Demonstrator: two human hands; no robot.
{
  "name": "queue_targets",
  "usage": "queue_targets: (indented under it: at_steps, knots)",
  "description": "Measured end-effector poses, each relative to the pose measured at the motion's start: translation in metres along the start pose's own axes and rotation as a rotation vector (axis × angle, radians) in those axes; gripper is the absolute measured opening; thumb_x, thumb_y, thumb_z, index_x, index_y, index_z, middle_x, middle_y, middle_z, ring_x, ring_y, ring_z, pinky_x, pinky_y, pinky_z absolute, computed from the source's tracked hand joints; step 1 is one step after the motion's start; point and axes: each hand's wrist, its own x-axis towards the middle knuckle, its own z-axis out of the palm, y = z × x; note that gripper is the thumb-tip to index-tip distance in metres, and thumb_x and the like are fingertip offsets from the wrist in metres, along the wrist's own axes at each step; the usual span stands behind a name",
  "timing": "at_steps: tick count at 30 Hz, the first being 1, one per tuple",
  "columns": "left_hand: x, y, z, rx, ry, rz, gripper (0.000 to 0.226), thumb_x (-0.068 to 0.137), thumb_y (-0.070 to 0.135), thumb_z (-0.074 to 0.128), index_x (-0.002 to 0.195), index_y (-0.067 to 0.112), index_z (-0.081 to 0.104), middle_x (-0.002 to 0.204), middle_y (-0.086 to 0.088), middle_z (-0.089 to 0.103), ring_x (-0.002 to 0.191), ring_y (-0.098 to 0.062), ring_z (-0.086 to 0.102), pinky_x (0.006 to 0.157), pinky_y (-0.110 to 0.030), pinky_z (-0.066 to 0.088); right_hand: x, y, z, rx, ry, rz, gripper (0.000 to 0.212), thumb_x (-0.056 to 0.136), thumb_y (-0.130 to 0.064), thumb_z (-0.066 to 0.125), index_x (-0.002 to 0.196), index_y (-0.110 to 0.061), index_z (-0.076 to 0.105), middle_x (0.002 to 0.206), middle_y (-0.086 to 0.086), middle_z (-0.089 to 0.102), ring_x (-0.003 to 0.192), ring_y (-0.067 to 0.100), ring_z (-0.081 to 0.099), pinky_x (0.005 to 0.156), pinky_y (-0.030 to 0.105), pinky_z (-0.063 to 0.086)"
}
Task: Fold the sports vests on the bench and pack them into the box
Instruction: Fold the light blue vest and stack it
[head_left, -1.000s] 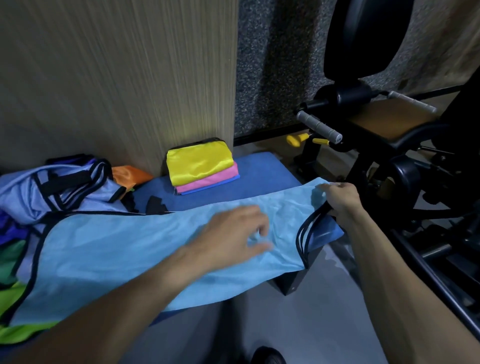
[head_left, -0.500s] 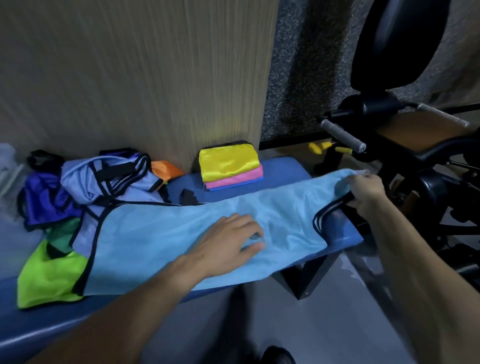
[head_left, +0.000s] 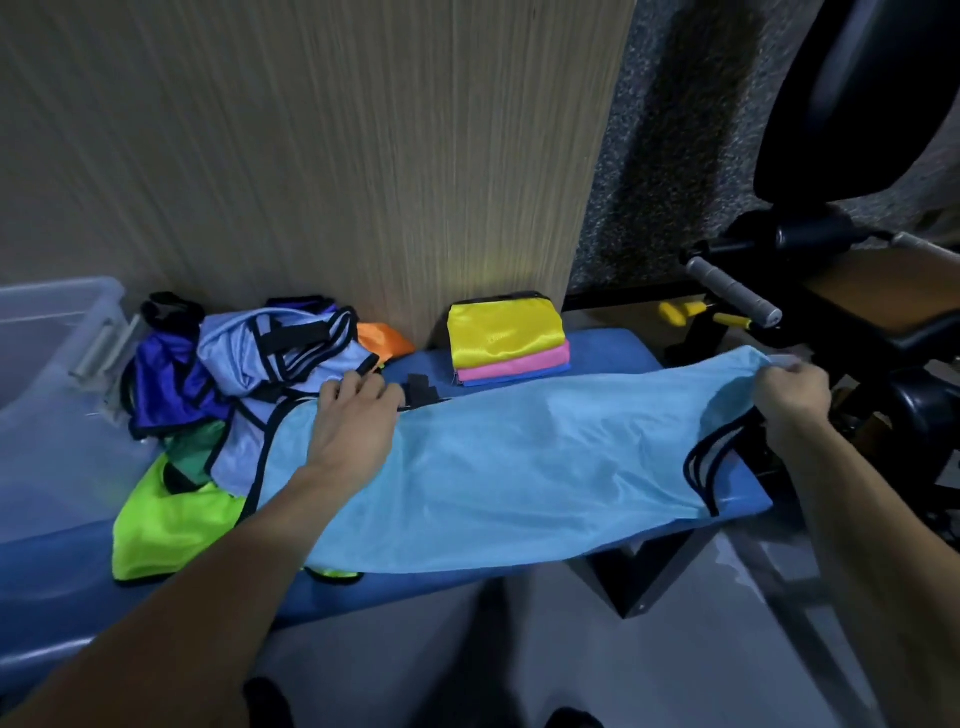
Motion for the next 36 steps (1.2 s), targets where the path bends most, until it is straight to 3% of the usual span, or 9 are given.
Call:
queue_targets:
  at_steps: [4,7,10,16,19,21,26,29,36]
  knots:
    - [-0.004,0.08,-0.024,-0.195,0.013,0.261,0.051,0.075,0.021,0.076,0.125,0.025,0.064,0.129,-0.004,0.059,0.119,-0.032,0.052,0.098,-0.045,0.033,-0.006,0.005,-0.001,0.029,-0.043,0.002,0.021,0.097,-0.026,0.051,0.092,-0.017,0.069,0.103,0.013,0.069,0.098,0.035,0.068,0.081,0.041,0.054]
    - [-0.012,0.146,-0.036,-0.398,-0.39,0.525,0.06,0.102,0.062,0.034,0.157,0.043,0.023,0.17,0.004,0.01,0.156,-0.027,0.002,0.124,-0.054,-0.002,-0.013,-0.009,0.0,0.114,-0.054,-0.013,0.031,0.096,-0.045,0.055,0.087,-0.017,0.065,0.092,0.01,0.068,0.086,0.031,0.069,0.072,0.042,0.055]
    - [-0.007,0.186,-0.028,-0.391,-0.588,0.565,0.07,0.097,0.075,0.015,0.16,0.046,0.0,0.169,0.009,-0.016,0.152,-0.025,-0.027,0.12,-0.056,-0.018,-0.035,-0.037,-0.009,0.134,-0.067,-0.139,0.024,0.097,-0.034,0.055,0.091,-0.019,0.073,0.082,-0.001,0.066,0.081,0.024,0.065,0.068,0.037,0.053]
    - [0.012,0.179,-0.04,-0.552,-0.475,0.59,0.061,0.102,0.062,0.033,0.158,0.039,0.025,0.17,0.005,0.011,0.157,-0.021,-0.002,0.125,-0.047,-0.002,-0.097,-0.08,0.006,0.108,-0.241,-0.4,0.027,0.094,-0.018,0.051,0.106,-0.016,0.076,0.088,-0.002,0.069,0.074,0.015,0.062,0.06,0.03,0.046]
    - [0.016,0.119,-0.056,-0.874,-0.37,0.365,0.036,0.097,0.012,0.055,0.13,0.021,0.067,0.139,0.002,0.062,0.132,-0.015,0.053,0.111,-0.028,0.038,-0.151,-0.096,0.049,0.013,-0.321,-0.516,0.025,0.092,-0.021,0.054,0.07,-0.011,0.061,0.063,-0.004,0.056,0.064,0.015,0.051,0.059,0.032,0.041]
    - [0.012,0.071,-0.069,-1.166,-0.381,0.025,0.034,0.091,-0.008,0.049,0.105,0.009,0.075,0.099,0.001,0.076,0.093,-0.009,0.07,0.082,-0.024,0.053,-0.192,-0.099,0.084,-0.096,-0.351,-0.621,0.018,0.088,-0.018,0.053,0.081,-0.013,0.069,0.071,0.002,0.065,0.071,0.023,0.058,0.065,0.039,0.045]
    - [-0.002,-0.028,-0.086,-1.693,-0.381,-0.815,0.029,0.104,0.019,0.039,0.099,0.012,0.066,0.076,-0.005,0.074,0.059,-0.017,0.067,0.053,-0.027,0.056,-0.298,-0.079,0.166,-0.34,-0.523,-0.709,0.032,0.091,-0.008,0.051,0.116,-0.013,0.071,0.113,0.021,0.07,0.109,0.042,0.06,0.083,0.042,0.044]
    - [-0.012,-0.055,-0.079,-1.638,-0.421,-0.871,0.036,0.105,0.039,0.044,0.089,0.016,0.065,0.069,-0.002,0.069,0.053,-0.013,0.063,0.048,-0.02,0.05,-0.336,-0.055,0.2,-0.449,-0.678,-0.748,0.03,0.093,-0.01,0.049,0.119,-0.012,0.064,0.117,0.021,0.068,0.112,0.043,0.058,0.086,0.045,0.045]
    - [-0.021,-0.064,-0.054,-1.216,-0.33,-0.704,0.027,0.091,0.04,0.068,0.11,0.02,0.071,0.103,0.0,0.071,0.096,-0.017,0.066,0.078,-0.03,0.05,-0.32,-0.034,0.194,-0.213,-1.178,-0.639,0.049,0.086,-0.009,0.054,0.133,-0.019,0.06,0.126,-0.007,0.063,0.106,0.012,0.06,0.086,0.026,0.048]
